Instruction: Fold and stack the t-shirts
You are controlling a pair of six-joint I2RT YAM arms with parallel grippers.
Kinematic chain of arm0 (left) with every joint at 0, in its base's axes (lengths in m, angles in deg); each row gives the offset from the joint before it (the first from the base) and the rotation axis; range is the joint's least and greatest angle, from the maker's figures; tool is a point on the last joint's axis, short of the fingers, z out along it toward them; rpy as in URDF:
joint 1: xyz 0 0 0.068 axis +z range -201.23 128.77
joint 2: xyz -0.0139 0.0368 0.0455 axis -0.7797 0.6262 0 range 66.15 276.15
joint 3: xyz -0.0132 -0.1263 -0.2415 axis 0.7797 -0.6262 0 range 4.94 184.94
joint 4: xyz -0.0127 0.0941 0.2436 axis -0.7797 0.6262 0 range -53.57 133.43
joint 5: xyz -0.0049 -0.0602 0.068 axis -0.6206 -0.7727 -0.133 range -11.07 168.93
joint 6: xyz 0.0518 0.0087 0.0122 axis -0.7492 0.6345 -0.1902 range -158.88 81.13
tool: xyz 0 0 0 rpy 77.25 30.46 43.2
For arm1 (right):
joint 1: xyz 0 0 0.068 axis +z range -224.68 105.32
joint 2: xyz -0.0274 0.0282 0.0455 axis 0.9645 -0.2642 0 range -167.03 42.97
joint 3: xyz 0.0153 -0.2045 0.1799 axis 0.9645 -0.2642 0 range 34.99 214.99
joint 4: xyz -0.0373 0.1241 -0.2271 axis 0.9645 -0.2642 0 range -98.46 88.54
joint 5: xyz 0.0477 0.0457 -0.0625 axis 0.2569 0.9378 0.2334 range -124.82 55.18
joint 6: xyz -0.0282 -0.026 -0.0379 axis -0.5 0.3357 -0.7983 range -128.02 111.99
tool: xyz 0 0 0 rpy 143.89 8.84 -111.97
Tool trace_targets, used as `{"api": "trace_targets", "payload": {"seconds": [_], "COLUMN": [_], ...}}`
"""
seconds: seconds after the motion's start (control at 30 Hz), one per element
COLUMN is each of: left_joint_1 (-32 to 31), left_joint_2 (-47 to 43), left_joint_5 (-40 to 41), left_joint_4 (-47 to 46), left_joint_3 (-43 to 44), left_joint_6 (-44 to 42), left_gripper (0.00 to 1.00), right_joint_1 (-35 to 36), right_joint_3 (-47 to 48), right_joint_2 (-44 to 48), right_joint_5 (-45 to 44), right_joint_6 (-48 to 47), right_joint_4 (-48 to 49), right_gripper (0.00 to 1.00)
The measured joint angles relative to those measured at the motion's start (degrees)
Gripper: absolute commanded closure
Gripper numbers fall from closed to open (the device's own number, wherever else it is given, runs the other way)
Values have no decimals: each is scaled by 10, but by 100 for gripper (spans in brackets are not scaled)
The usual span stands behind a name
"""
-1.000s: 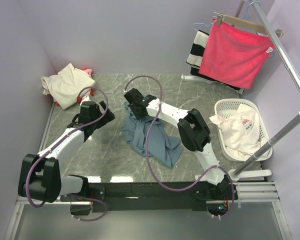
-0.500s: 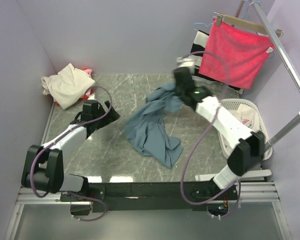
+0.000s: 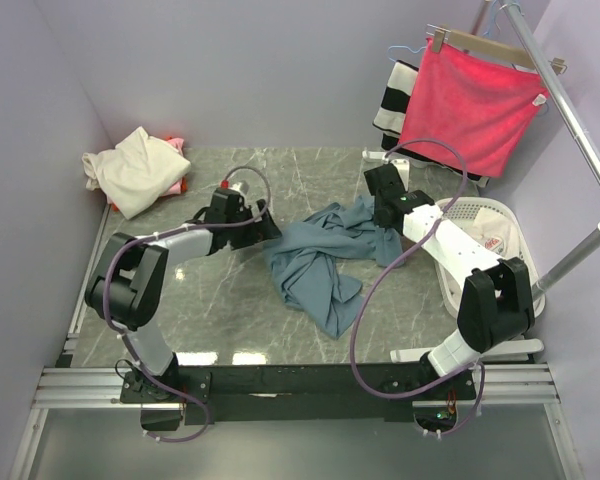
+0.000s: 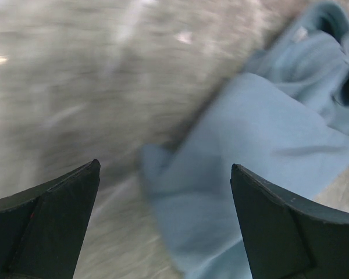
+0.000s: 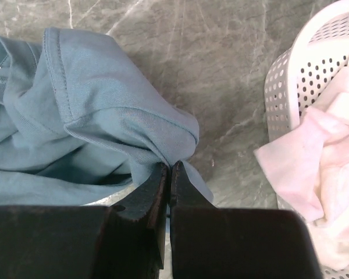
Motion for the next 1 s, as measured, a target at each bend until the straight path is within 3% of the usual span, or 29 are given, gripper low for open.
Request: {"api": "trace_targets", "payload": {"seconds": [0.13,0.23,0.27,0.33,0.37,0.53,0.7,1.0], "left_joint_1": [-29,-42,-44,-46,-46,-46,-24,172], "left_joint_2": [7,7,7,7,8,23,2,-218], "left_joint_5": [-20,-45,-55,-73,-80,-100,-62,-12], "left_joint_4": [-14,-27,-39,-57,-62,-58,78,248], "left_joint_3": [8,5,0,-13,-18,-19,76,312], "left_joint_6": [0,0,2,10,16,15,-30,-106], "left_gripper": [1,17,44,86,99,99,99,99], "right_joint_1": [0,-2,-2,-3,-3,-4,-4,-3], "right_joint_3": [-4,-4,-4,-4,-4,-4,-3,0], "right_joint_2": [0,0,0,0,0,1,29,212], "right_joint_5": [5,12,13,17,18,35,50,130], "right_joint_6": [2,3,3,3,3,3,-2,-10], "right_joint_4": [1,1,1,1,1,2,1,33], "right_gripper": [100,100,100,100,100,100,100,100]}}
